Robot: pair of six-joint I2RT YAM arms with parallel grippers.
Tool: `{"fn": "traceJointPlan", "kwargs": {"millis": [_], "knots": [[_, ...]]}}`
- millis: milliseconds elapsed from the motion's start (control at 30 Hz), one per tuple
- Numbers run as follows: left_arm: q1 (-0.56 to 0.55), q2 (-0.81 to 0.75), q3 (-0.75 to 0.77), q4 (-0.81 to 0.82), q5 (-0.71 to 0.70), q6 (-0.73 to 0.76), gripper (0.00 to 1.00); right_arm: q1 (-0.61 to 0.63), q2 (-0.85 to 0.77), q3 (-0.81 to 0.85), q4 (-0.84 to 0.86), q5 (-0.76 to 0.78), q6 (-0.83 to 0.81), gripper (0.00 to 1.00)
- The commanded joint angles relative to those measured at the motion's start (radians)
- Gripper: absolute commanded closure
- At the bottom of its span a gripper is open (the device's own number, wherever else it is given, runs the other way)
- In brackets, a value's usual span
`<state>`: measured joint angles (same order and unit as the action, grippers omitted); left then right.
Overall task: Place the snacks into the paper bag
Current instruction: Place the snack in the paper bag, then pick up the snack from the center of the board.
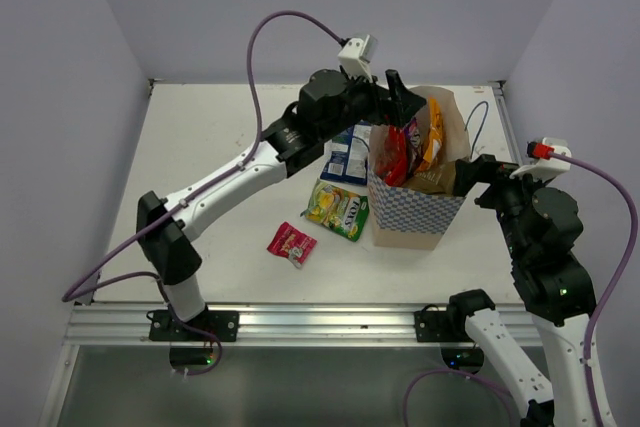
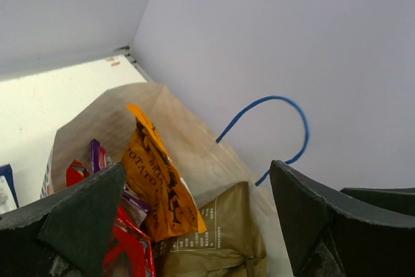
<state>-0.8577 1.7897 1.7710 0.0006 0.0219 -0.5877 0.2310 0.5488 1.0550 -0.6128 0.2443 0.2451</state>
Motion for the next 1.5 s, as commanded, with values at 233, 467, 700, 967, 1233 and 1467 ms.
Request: {"fn": "traceJointPlan", "kwargs": {"millis": [233, 467, 700, 967, 1233, 1467], "knots": [[0.017, -0.22, 0.027, -0.109, -0.051, 0.218, 0.0, 0.005, 0.013, 0.014, 0.028, 0.013, -0.015, 0.01], [0.207, -0.361, -0.195, -0.149, 0.062, 0.143, 0.0, 0.005, 0.014, 0.017, 0.027, 0.013, -0.012, 0.01], [0.305, -0.435, -0.379, -0.203, 0.168, 0.137, 0.0, 0.007, 0.022, 0.019, 0.025, 0.01, -0.012, 0.02], [0.402, -0.394, -0.616, -0.257, 0.295, 0.15, 0.0, 0.007, 0.02, 0.011, 0.033, 0.006, -0.007, 0.01], [0.405, -0.207, -0.688, -0.209, 0.357, 0.147, 0.0, 0.007, 0.019, 0.0, 0.044, -0.005, -0.001, 0.02], [0.404, -0.072, -0.697, -0.148, 0.433, 0.124, 0.01, 0.007, -0.006, -0.02, 0.05, 0.019, -0.009, 0.02]]}}
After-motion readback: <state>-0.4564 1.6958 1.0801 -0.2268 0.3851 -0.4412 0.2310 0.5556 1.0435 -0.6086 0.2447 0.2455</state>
